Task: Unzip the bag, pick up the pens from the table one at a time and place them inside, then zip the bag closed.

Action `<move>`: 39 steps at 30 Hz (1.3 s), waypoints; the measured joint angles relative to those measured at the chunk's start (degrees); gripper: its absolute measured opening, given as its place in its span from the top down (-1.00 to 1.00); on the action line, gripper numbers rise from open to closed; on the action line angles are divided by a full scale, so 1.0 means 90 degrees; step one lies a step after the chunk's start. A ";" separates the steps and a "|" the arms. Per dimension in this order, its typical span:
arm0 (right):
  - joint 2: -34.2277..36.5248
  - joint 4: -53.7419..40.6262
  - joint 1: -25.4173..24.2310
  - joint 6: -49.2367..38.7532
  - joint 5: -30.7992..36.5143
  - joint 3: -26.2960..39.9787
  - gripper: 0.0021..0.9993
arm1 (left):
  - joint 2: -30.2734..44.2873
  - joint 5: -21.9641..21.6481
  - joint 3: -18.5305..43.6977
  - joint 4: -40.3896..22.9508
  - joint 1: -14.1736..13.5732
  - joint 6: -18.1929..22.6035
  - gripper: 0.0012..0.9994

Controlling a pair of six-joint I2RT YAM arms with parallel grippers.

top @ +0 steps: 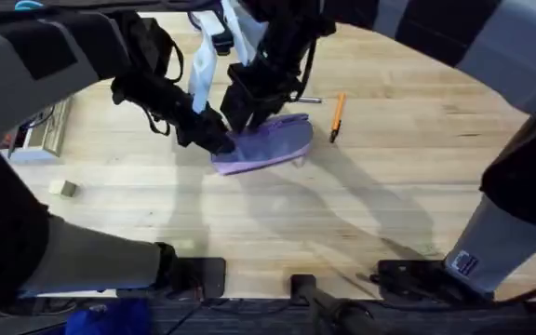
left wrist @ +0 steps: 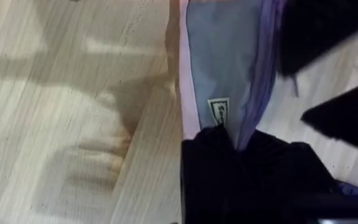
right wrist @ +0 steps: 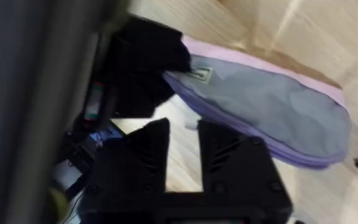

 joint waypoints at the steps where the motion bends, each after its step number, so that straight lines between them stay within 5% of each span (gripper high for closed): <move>1: 0.0000 -0.0061 -0.0047 -0.0025 -0.0013 0.0000 0.41 | 0.0000 0.0000 0.0000 0.0000 0.0000 -0.0001 0.92; 7: 0.0000 -0.0308 -0.0607 -0.0072 -0.0068 0.0000 -0.38 | 0.0000 0.0000 0.0000 0.0005 0.0000 0.0000 0.92; 14: -0.0274 -0.0315 -0.1229 -0.0097 -0.0075 0.0000 -0.98 | 0.0000 0.0002 0.0000 0.0008 0.0000 0.0000 0.92; 23: -0.0922 -0.0406 -0.1674 -0.0028 0.0073 0.0015 -0.99 | 0.0000 0.0000 0.0000 0.0010 0.0000 -0.0002 0.92; 39: -0.2662 -0.0992 -0.1396 0.0731 0.2423 0.0015 -0.99 | 0.0000 0.0008 0.0000 0.0066 0.0000 -0.0002 0.92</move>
